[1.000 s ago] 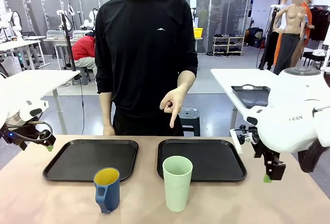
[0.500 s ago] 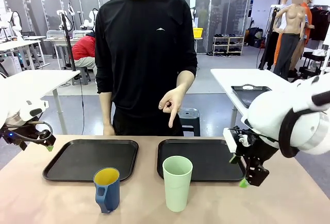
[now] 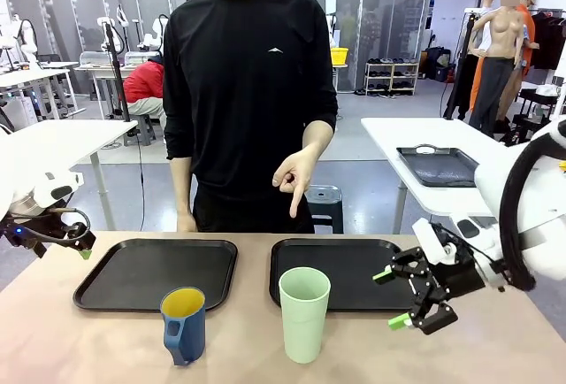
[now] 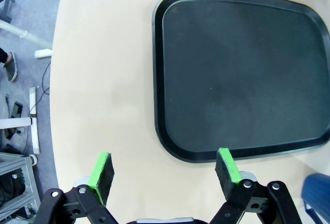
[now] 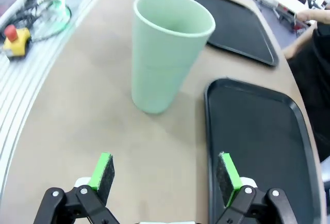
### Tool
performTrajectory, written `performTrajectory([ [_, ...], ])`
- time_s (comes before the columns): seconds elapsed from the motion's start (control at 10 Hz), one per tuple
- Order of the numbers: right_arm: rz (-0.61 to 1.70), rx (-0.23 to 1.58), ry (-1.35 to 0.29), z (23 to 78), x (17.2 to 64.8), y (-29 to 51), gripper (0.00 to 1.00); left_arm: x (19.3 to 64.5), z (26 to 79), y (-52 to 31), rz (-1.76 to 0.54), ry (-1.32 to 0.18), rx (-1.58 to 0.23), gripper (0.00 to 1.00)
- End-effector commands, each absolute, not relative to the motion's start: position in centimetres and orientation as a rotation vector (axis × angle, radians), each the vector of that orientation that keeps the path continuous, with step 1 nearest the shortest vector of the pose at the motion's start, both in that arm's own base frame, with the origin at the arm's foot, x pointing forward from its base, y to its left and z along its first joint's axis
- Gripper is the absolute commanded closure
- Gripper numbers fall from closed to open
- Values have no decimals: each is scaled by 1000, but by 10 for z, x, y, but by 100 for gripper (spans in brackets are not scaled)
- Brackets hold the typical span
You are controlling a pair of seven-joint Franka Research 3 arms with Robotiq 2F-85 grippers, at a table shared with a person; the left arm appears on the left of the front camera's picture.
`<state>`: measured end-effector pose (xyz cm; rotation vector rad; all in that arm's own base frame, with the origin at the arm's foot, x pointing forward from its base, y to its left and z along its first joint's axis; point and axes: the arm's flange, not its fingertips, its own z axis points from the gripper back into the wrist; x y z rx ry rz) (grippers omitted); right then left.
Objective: Sort and store the cups by type.
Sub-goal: Pick up the Reusable plastic cup.
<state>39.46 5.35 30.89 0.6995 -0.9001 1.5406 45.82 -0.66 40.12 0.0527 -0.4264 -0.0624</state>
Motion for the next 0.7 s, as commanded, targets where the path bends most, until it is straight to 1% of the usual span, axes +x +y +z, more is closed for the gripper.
performTrajectory([
  [0.0, 1503, 785, -931, 277, 384, 56, 0, 459, 401, -6, -60, -424, 53, 0],
  [0.3, 1415, 960, -1009, 257, 394, 61, 0, 459, 401, -6, -60, -424, 53, 0],
  [0.6, 1349, 1040, -1073, 248, 403, 66, 0, 459, 401, -6, -60, -424, 53, 0],
])
